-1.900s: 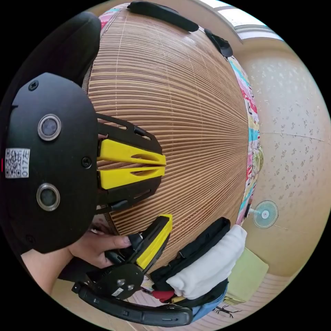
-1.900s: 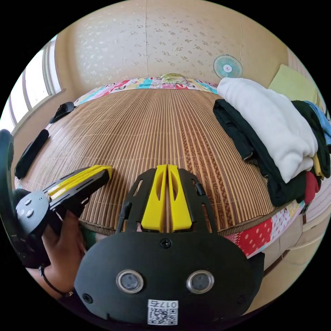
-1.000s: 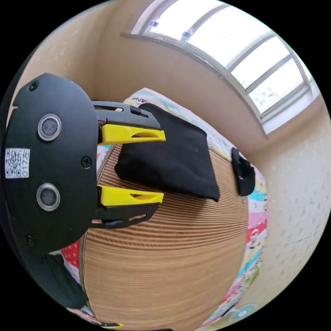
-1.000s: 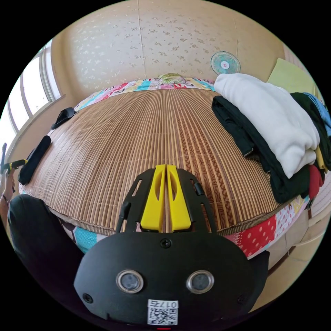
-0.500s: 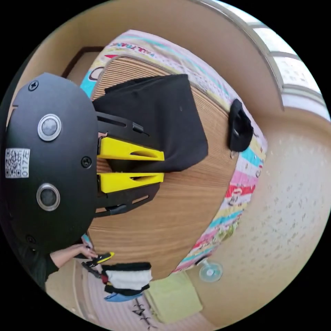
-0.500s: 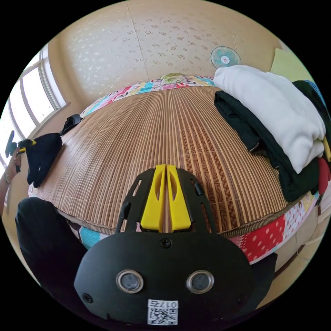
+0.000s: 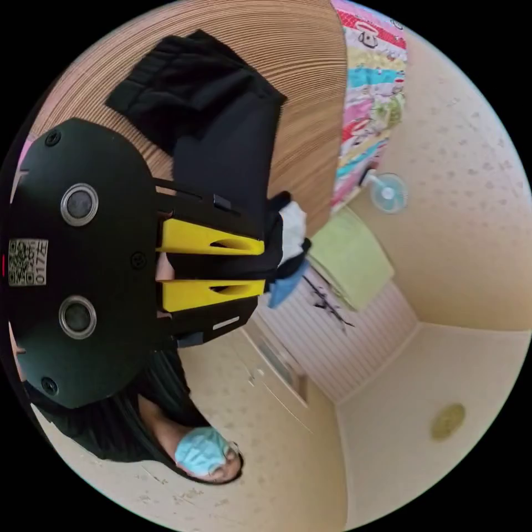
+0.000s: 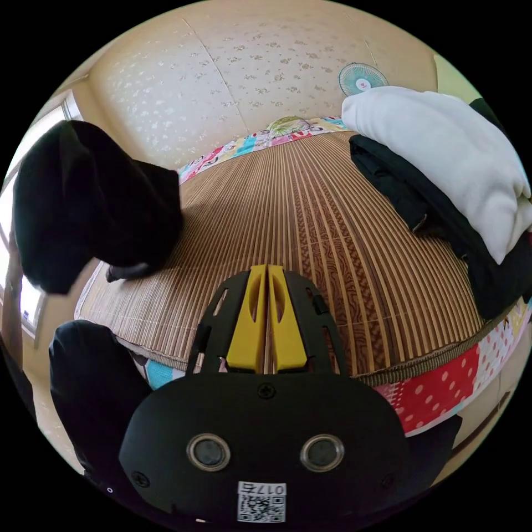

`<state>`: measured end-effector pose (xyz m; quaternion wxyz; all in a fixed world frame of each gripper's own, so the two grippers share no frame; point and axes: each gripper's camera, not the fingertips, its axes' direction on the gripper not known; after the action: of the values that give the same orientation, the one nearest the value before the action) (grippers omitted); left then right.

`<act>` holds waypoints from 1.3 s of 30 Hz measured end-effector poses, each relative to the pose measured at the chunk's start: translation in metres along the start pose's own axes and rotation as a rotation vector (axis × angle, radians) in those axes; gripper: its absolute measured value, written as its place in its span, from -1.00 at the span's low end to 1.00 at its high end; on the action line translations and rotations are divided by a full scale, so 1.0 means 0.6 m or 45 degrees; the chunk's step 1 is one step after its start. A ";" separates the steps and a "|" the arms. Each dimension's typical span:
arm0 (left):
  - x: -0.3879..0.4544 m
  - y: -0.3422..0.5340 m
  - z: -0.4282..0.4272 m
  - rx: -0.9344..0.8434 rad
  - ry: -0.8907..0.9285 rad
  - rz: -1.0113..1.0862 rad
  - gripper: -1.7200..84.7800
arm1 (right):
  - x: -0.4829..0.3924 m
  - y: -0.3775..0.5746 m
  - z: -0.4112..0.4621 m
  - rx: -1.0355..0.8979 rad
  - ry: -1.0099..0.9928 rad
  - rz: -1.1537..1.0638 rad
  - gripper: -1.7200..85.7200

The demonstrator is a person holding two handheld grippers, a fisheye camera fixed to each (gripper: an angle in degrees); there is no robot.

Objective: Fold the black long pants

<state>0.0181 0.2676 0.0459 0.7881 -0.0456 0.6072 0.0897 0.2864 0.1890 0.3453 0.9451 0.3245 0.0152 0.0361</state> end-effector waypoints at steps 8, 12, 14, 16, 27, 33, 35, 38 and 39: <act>0.071 0.077 0.059 0.263 -0.400 -0.098 -0.88 | -0.014 -0.004 0.000 0.002 0.043 -0.034 -0.95; -0.004 0.028 0.054 0.367 -0.388 -0.368 -0.82 | -0.035 -0.005 0.003 -0.004 0.105 -0.090 -0.95; -0.051 0.014 0.092 0.291 -0.469 -0.440 -0.77 | -0.036 -0.007 0.003 -0.006 0.104 -0.093 -0.95; -0.131 0.030 0.173 0.117 -0.632 -0.567 -0.71 | -0.029 -0.010 0.002 -0.015 0.063 -0.075 -0.95; -0.047 0.058 0.251 0.078 -0.419 -0.125 -0.85 | -0.075 -0.017 0.009 -0.044 0.241 -0.173 -0.93; 0.128 0.078 0.273 -0.216 -0.225 0.591 -0.85 | -0.020 0.007 -0.051 -0.136 -0.013 -0.167 -0.91; 0.147 0.089 0.299 -0.387 -0.130 0.718 -0.85 | 0.006 0.033 -0.084 -0.115 -0.050 -0.147 -0.91; 0.158 0.097 0.348 -0.588 0.005 0.790 -0.84 | 0.063 0.059 -0.132 -0.095 -0.136 -0.072 -0.92; 0.156 0.093 0.371 -0.646 0.035 0.771 -0.84 | 0.080 0.059 -0.144 -0.103 -0.144 -0.062 -0.92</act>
<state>0.2412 0.3703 0.0151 0.6815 -0.0590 0.5624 0.4646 0.3279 0.2736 0.2991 0.9574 0.2869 -0.0318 -0.0046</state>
